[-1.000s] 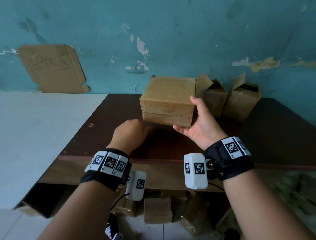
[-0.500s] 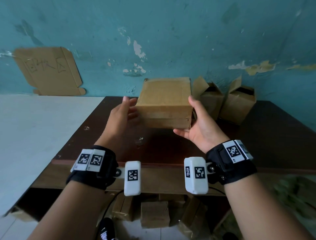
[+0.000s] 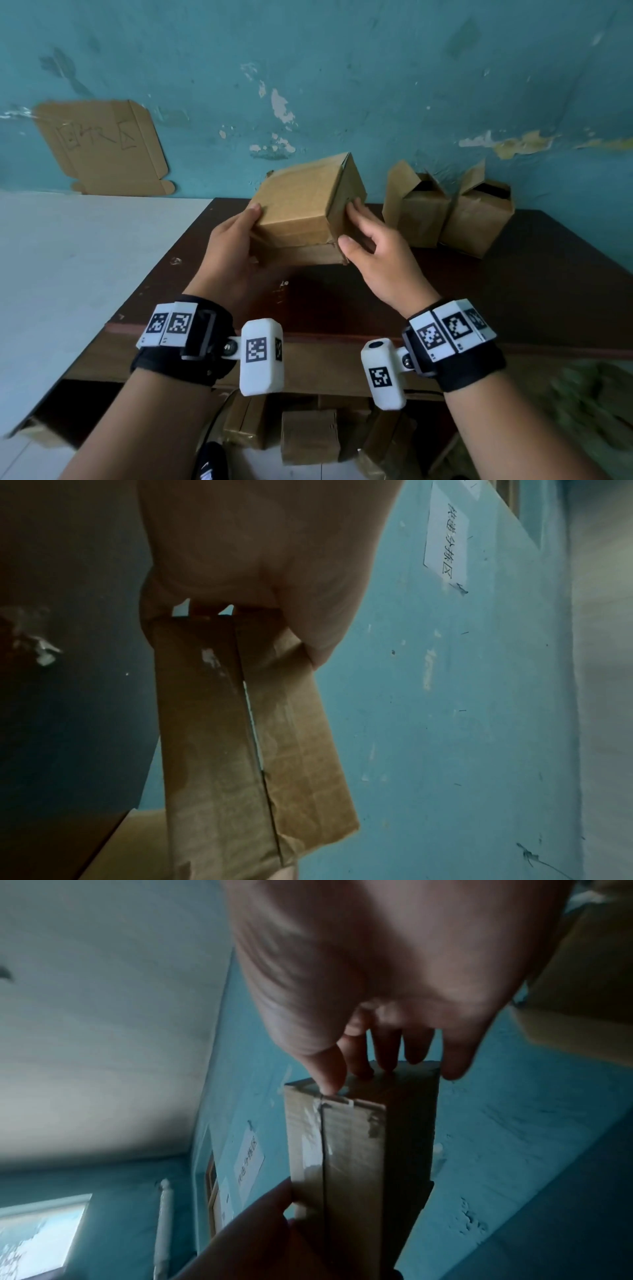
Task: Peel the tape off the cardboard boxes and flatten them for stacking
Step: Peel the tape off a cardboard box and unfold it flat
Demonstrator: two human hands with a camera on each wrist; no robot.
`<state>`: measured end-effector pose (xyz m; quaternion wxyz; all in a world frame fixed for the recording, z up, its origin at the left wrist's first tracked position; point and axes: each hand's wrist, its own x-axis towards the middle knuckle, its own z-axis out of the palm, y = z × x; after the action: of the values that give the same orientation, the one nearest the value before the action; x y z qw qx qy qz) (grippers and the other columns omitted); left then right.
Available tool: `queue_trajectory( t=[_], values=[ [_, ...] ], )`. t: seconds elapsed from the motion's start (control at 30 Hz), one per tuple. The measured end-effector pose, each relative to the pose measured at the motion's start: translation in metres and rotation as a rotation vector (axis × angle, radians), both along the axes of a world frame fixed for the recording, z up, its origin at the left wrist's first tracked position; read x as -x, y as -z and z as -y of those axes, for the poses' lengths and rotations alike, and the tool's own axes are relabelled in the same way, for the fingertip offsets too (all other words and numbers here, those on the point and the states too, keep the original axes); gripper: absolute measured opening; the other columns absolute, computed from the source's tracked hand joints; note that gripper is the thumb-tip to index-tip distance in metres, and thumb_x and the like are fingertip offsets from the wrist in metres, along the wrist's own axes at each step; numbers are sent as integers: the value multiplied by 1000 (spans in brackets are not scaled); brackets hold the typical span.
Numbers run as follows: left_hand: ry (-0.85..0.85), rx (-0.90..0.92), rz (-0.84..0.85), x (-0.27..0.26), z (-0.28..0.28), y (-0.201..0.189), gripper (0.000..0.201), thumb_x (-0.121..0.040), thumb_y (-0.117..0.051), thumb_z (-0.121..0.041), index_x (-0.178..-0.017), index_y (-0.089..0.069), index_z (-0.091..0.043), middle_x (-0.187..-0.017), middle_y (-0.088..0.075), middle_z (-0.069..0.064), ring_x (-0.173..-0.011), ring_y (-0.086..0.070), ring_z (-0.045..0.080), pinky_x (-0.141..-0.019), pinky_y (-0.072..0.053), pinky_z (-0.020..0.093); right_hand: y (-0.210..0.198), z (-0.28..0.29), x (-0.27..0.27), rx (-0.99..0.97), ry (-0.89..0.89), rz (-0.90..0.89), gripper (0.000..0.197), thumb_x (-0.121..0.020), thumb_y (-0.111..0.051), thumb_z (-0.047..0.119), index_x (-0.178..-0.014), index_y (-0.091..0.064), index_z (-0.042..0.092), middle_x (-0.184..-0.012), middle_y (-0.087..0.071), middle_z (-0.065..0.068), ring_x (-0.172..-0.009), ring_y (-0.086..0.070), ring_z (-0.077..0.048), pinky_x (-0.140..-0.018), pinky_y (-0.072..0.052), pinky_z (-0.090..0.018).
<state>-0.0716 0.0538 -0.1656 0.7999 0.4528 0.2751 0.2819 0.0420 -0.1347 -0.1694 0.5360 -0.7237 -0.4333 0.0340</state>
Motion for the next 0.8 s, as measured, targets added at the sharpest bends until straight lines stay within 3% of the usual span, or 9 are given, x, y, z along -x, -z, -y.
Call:
queue_trajectory(
  t=[0.13, 0.17, 0.27, 0.37, 0.5, 0.6, 0.7, 0.8],
  values=[
    [-20, 36, 7, 3, -3, -1, 41, -80, -77, -47, -106, -69, -15, -120, -55, 19, -106, -60, 42, -83, -48, 77, -3, 2, 8, 75, -16, 144, 76, -94, -71, 33, -157, -32, 17, -168, -23, 1, -153, -21, -7, -125, -28, -38],
    [-21, 40, 12, 4, -3, -3, 42, -80, -77, -47, -106, -69, -15, -118, -55, 19, -106, -60, 41, -85, -47, 77, -4, 2, 9, 89, -12, 182, 79, -92, -73, 33, -157, -32, 17, -168, -23, 0, -153, -21, -8, -125, -29, -38],
    [-32, -2, -7, 5, -1, -7, 37, -87, -72, -46, -107, -66, -16, -113, -54, 16, -100, -60, 38, -76, -57, 61, -8, 6, 11, 43, 46, 257, 72, -90, -76, 25, -153, -42, 17, -164, -33, -1, -151, -29, -10, -123, -31, -33],
    [-43, -70, -59, 5, 3, -9, 34, -92, -68, -49, -104, -66, -18, -109, -54, 12, -96, -60, 33, -66, -59, 46, -8, 6, 14, -37, 112, 313, 60, -88, -78, 19, -144, -56, 15, -152, -51, -3, -141, -45, -8, -118, -37, -27],
    [-85, -181, -135, 6, 8, -15, 32, -97, -60, -53, -96, -62, -21, -100, -52, 7, -84, -56, 26, -53, -57, 34, -4, 3, 20, -115, 187, 346, 52, -84, -81, 16, -134, -66, 12, -136, -66, -3, -127, -61, -9, -107, -50, -31],
    [-102, -229, -181, 6, 5, -15, 43, -94, -56, -64, -93, -60, -21, -108, -59, 9, -97, -63, 28, -81, -58, 43, -3, 2, 21, -148, 164, 272, 56, -84, -80, 18, -138, -64, 18, -127, -71, 3, -115, -67, -7, -97, -58, -34],
    [-134, -280, -179, 9, 8, -20, 45, -96, -47, -69, -86, -56, -26, -99, -61, -1, -92, -63, 18, -82, -55, 38, -1, 0, 20, -180, 161, 240, 59, -85, -78, 19, -141, -60, 18, -118, -72, 4, -108, -69, -8, -91, -60, -35],
    [-178, -434, -177, 10, 7, -22, 43, -102, -39, -63, -82, -54, -28, -90, -56, -5, -89, -57, 15, -94, -49, 39, -2, 0, 18, -211, 198, 126, 54, -85, -79, 17, -137, -63, 15, -117, -73, 2, -105, -70, -5, -91, -60, -33]
  ],
)
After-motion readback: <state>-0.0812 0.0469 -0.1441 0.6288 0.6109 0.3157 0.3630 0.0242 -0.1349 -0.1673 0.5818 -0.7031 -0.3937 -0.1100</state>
